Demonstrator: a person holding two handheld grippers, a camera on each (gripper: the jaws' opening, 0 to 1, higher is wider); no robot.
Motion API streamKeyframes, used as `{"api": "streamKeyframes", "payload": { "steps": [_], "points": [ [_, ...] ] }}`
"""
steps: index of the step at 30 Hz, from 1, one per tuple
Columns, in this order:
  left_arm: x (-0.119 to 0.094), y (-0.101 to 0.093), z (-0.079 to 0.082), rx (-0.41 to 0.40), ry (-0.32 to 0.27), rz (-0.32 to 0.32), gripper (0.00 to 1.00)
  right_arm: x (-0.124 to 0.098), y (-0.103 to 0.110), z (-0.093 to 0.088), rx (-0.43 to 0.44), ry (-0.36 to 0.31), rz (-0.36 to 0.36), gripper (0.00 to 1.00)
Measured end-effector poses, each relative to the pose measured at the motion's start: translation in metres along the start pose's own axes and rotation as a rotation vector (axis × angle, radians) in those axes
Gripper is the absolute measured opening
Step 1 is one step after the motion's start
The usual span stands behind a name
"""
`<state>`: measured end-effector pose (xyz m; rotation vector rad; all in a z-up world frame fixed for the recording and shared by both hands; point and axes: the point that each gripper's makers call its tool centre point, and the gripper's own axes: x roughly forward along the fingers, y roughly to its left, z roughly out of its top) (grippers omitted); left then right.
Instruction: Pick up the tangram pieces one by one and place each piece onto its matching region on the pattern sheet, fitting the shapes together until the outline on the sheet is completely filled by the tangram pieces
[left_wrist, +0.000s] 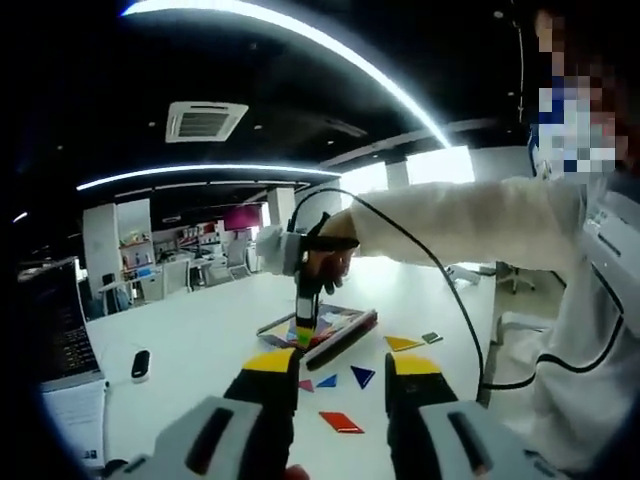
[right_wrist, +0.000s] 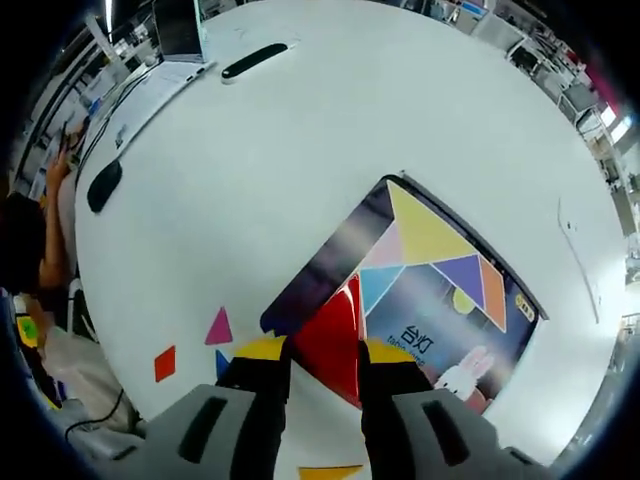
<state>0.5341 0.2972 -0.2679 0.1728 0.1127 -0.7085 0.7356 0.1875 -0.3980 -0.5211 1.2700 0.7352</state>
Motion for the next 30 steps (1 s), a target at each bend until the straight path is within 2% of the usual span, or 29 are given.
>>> {"api": "streamKeyframes", "payload": {
  "steps": [6, 9, 13, 19, 20, 21, 22, 23, 25, 30],
  "points": [
    [-0.003, -0.01, 0.02, 0.061, -0.019, 0.003, 0.33, 0.0, 0.0, -0.001, -0.027, 0.003, -0.018, 0.28],
    [-0.004, -0.014, 0.023, 0.086, -0.009, 0.005, 0.33, 0.0, 0.001, -0.001, -0.031, 0.006, -0.02, 0.28],
    [-0.006, -0.022, 0.028, 0.106, -0.025, -0.001, 0.33, 0.001, 0.0, -0.001, -0.038, 0.017, -0.025, 0.28],
    [-0.004, -0.024, 0.026, 0.112, -0.024, -0.008, 0.33, 0.0, -0.004, 0.0, -0.05, 0.018, -0.047, 0.28],
    [-0.003, -0.025, 0.025, 0.112, -0.022, -0.01, 0.33, 0.0, -0.004, 0.001, -0.05, 0.017, -0.045, 0.27],
    [-0.003, -0.025, 0.025, 0.113, -0.022, -0.012, 0.33, -0.003, -0.009, 0.001, -0.07, 0.018, -0.071, 0.2],
    [-0.002, -0.025, 0.025, 0.113, -0.023, -0.013, 0.33, -0.006, -0.013, 0.003, -0.096, 0.01, -0.089, 0.03],
    [-0.002, -0.025, 0.025, 0.114, -0.024, -0.013, 0.33, -0.009, -0.014, 0.007, -0.105, -0.007, -0.095, 0.05],
    [-0.002, -0.026, 0.026, 0.118, -0.027, -0.014, 0.33, -0.013, -0.019, 0.01, -0.083, -0.018, -0.098, 0.03],
    [0.001, -0.027, 0.027, 0.126, -0.032, -0.022, 0.33, -0.01, -0.012, 0.001, -0.137, 0.009, -0.07, 0.05]
  ]
}}
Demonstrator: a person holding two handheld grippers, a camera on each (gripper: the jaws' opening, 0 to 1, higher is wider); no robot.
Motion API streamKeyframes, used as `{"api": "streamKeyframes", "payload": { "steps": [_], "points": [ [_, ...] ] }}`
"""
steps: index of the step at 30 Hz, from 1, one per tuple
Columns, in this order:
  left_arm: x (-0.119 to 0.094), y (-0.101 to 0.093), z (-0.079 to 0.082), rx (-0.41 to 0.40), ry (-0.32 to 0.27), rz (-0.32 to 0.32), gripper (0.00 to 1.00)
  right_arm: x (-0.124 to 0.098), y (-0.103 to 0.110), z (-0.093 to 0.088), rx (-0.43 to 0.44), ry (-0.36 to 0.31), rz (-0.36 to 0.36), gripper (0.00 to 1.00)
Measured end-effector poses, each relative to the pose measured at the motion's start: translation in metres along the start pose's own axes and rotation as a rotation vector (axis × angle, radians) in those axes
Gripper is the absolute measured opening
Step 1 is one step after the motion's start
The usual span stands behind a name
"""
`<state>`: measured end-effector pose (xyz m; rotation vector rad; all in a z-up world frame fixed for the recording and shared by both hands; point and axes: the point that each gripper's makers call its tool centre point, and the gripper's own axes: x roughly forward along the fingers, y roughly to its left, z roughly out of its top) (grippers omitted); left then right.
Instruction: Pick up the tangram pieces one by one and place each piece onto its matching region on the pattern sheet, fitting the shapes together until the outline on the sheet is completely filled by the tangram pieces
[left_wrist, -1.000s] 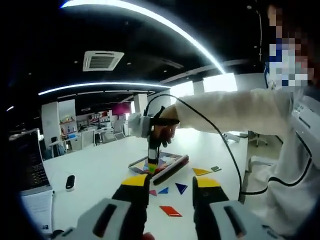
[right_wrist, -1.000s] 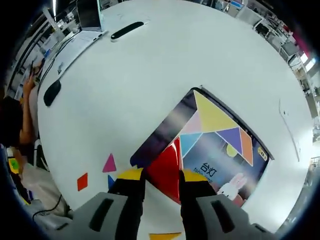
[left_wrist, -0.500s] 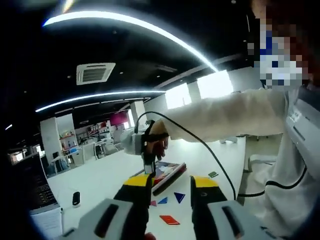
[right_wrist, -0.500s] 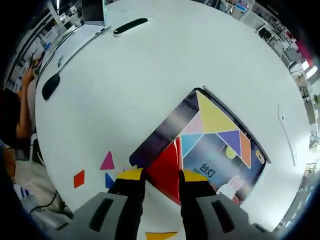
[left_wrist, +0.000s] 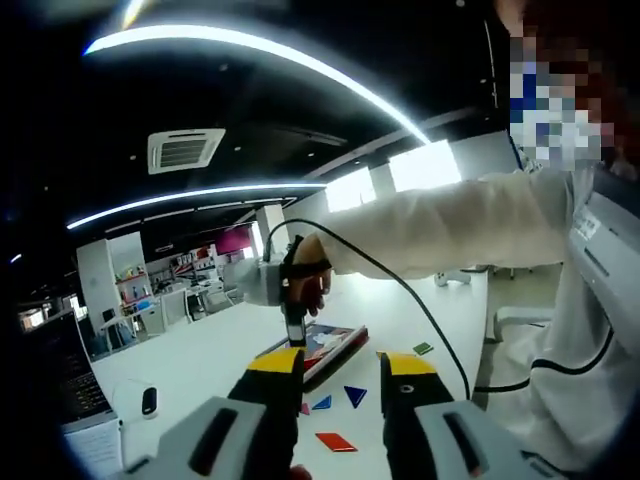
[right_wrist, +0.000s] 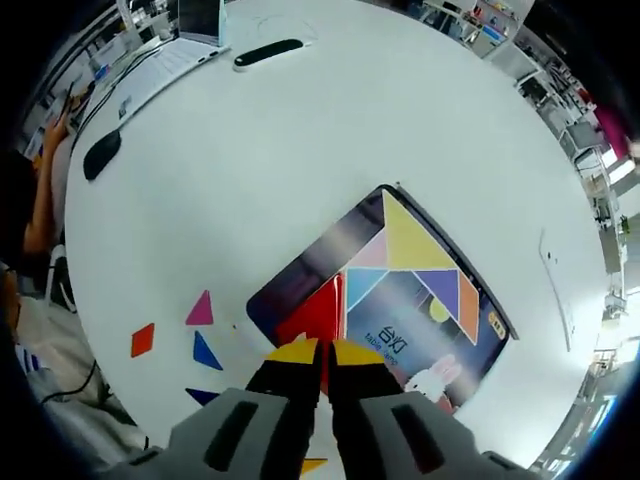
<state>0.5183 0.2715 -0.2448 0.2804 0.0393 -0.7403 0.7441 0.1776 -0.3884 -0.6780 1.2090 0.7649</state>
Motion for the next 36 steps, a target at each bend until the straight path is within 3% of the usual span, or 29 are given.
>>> {"api": "streamKeyframes", "payload": {
  "steps": [6, 8, 9, 13, 17, 20, 21, 23, 26, 31, 36],
  "points": [
    [0.002, 0.001, 0.004, 0.011, -0.01, -0.002, 0.32, -0.014, -0.005, 0.005, -0.056, -0.078, -0.001, 0.11],
    [0.004, 0.001, 0.007, 0.015, -0.021, -0.012, 0.32, -0.022, 0.006, 0.005, -0.131, -0.137, 0.042, 0.13],
    [0.005, 0.001, 0.008, 0.017, -0.026, -0.019, 0.32, -0.027, 0.01, 0.0, -0.152, -0.145, 0.068, 0.15],
    [0.014, 0.005, 0.021, 0.027, -0.045, -0.034, 0.32, -0.048, 0.017, -0.022, -0.242, -0.179, 0.063, 0.16],
    [0.017, 0.011, 0.024, 0.027, -0.051, -0.024, 0.32, -0.062, 0.026, -0.043, -0.272, -0.187, 0.063, 0.16],
    [0.017, 0.014, 0.017, 0.014, -0.055, -0.012, 0.32, -0.066, 0.04, -0.059, -0.302, -0.185, 0.1, 0.16],
    [0.015, 0.015, 0.01, 0.022, -0.022, -0.011, 0.32, -0.065, 0.042, -0.063, -0.308, -0.181, 0.102, 0.16],
    [0.013, 0.02, 0.01, 0.008, -0.02, 0.019, 0.32, -0.063, 0.046, -0.072, -0.344, -0.164, 0.111, 0.17],
    [0.006, 0.019, 0.004, 0.013, -0.014, 0.01, 0.32, -0.058, 0.053, -0.08, -0.362, -0.161, 0.117, 0.2],
    [0.002, 0.013, -0.017, 0.048, 0.053, -0.028, 0.33, -0.053, 0.066, -0.104, -0.42, -0.141, 0.15, 0.26],
    [-0.003, 0.019, -0.025, 0.053, 0.077, -0.005, 0.33, -0.051, 0.067, -0.12, -0.466, -0.096, 0.14, 0.27]
  ]
}}
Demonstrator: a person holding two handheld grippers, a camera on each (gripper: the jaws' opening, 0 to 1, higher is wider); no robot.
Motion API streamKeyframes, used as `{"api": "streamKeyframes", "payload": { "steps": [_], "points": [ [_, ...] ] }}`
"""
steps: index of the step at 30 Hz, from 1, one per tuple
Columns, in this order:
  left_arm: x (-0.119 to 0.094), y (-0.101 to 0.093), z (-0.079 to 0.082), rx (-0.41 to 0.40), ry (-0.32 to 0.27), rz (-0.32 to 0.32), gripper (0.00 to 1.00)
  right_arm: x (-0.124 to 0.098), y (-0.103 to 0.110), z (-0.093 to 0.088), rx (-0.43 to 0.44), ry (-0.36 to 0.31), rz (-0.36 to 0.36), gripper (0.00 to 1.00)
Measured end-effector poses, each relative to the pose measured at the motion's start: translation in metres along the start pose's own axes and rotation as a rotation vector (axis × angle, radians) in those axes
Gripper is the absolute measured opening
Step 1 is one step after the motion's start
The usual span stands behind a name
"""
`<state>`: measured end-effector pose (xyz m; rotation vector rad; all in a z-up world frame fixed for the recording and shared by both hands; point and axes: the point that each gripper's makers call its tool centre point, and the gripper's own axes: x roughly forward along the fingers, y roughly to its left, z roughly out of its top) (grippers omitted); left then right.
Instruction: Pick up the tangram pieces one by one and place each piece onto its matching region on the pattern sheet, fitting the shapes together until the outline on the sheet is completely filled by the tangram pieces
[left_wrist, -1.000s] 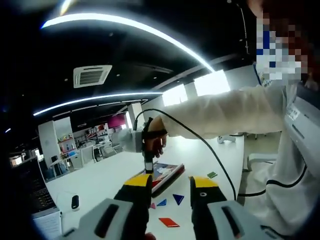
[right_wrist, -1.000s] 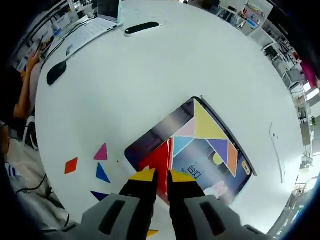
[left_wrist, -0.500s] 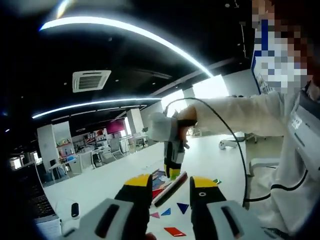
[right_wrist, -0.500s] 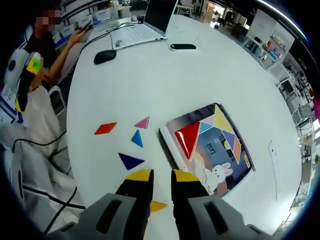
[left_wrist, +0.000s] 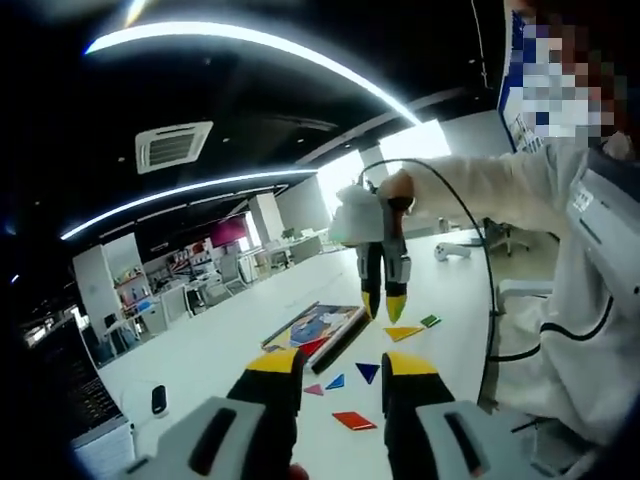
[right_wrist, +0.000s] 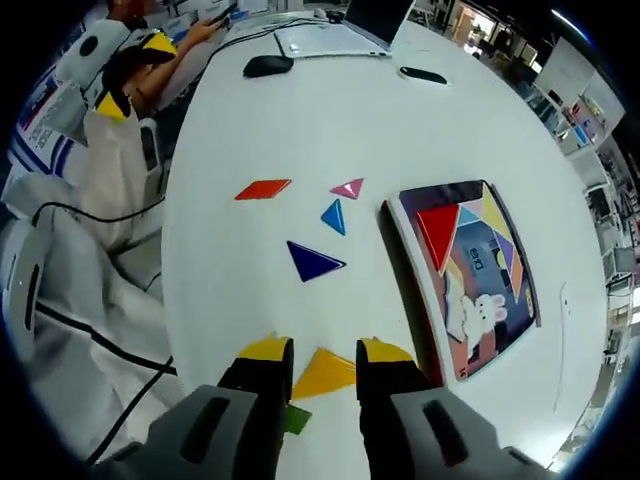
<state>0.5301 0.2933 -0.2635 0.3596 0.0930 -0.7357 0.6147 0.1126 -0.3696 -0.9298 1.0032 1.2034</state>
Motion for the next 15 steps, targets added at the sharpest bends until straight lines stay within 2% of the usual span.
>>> {"api": "streamKeyframes", "payload": {
  "steps": [3, 5, 7, 15],
  "points": [
    [-0.004, 0.008, 0.001, -0.032, -0.014, 0.033, 0.33, -0.003, 0.002, -0.001, -0.009, 0.0, -0.003, 0.27],
    [-0.007, 0.017, 0.005, -0.085, -0.038, 0.07, 0.33, -0.004, 0.003, -0.001, -0.014, 0.0, -0.006, 0.27],
    [-0.009, 0.022, 0.008, -0.091, -0.058, 0.088, 0.33, -0.005, 0.003, -0.002, -0.017, 0.003, -0.005, 0.27],
    [-0.017, 0.022, 0.017, -0.106, -0.111, 0.091, 0.32, -0.004, 0.002, -0.021, -0.056, 0.033, -0.001, 0.3]
  ]
}}
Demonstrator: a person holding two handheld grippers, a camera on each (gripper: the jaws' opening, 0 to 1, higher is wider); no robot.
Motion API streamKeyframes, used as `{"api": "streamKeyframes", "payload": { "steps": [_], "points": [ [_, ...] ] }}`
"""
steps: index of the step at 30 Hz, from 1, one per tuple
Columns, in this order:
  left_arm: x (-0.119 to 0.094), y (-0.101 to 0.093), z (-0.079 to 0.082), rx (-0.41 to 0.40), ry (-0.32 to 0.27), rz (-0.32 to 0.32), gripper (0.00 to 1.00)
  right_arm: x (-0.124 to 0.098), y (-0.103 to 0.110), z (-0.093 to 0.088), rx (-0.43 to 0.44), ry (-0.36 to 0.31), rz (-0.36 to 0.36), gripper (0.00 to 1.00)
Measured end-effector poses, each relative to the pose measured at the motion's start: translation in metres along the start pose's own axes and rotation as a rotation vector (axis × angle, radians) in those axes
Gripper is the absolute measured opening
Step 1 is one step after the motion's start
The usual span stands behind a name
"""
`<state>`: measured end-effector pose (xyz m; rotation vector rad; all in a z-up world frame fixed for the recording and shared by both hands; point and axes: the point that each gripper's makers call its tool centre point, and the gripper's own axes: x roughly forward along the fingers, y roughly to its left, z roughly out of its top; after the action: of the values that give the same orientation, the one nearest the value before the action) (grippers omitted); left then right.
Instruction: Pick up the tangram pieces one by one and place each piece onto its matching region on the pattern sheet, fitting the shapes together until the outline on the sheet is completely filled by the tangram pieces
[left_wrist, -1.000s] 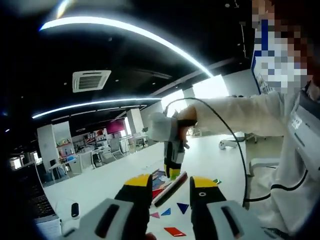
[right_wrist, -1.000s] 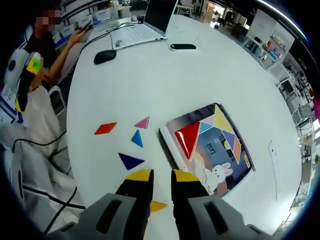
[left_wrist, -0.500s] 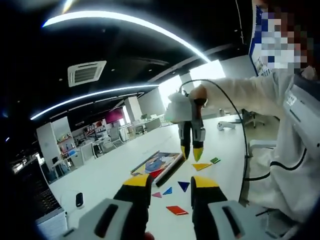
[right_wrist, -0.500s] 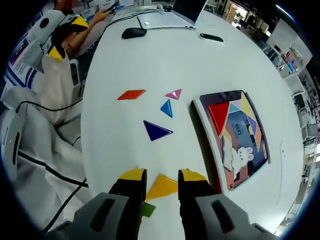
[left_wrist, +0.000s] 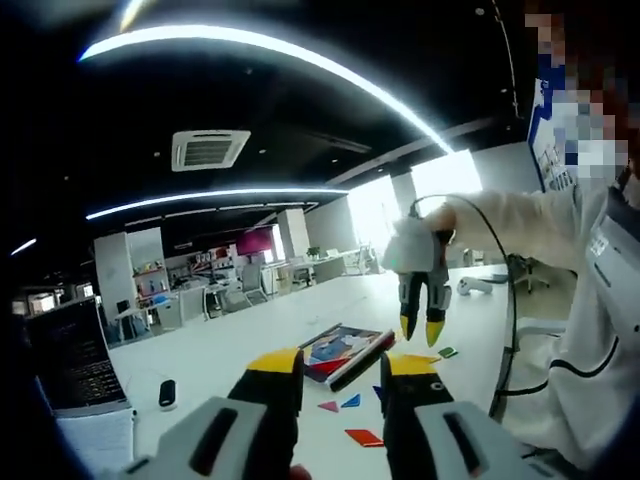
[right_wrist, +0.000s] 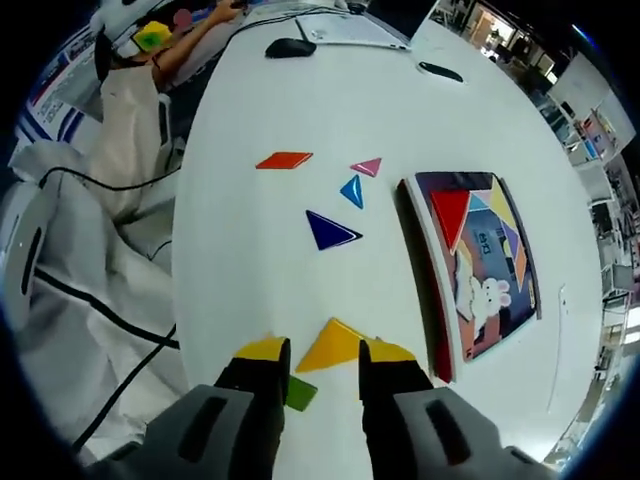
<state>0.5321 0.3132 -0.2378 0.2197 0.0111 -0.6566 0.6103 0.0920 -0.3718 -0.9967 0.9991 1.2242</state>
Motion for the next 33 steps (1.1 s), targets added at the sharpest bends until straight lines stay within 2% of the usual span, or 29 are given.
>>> {"api": "streamKeyframes", "payload": {
  "steps": [8, 12, 15, 18, 22, 24, 29, 33],
  "points": [
    [0.002, -0.001, -0.002, -0.003, 0.005, -0.006, 0.31, 0.003, -0.009, -0.014, 0.035, -0.005, -0.014, 0.31],
    [0.004, -0.001, -0.004, -0.007, 0.01, -0.012, 0.3, 0.003, -0.004, -0.02, 0.018, 0.006, 0.002, 0.32],
    [0.004, -0.002, -0.003, -0.003, 0.009, -0.014, 0.3, 0.005, 0.004, -0.03, -0.002, 0.06, 0.038, 0.32],
    [0.005, -0.002, -0.003, 0.0, 0.009, -0.015, 0.3, 0.01, 0.008, -0.031, -0.004, 0.068, 0.047, 0.32],
    [0.007, -0.001, -0.006, 0.0, 0.02, -0.013, 0.3, 0.02, 0.005, -0.037, 0.099, 0.113, 0.036, 0.3],
    [0.007, -0.001, -0.007, 0.001, 0.027, -0.01, 0.3, 0.023, 0.002, -0.043, 0.172, 0.151, 0.02, 0.23],
    [0.005, 0.003, -0.009, 0.002, 0.035, 0.006, 0.3, 0.034, 0.003, -0.041, 0.274, 0.122, 0.06, 0.24],
    [0.004, 0.005, -0.008, 0.001, 0.032, 0.015, 0.3, 0.041, -0.006, -0.038, 0.453, 0.104, 0.05, 0.27]
  ]
}}
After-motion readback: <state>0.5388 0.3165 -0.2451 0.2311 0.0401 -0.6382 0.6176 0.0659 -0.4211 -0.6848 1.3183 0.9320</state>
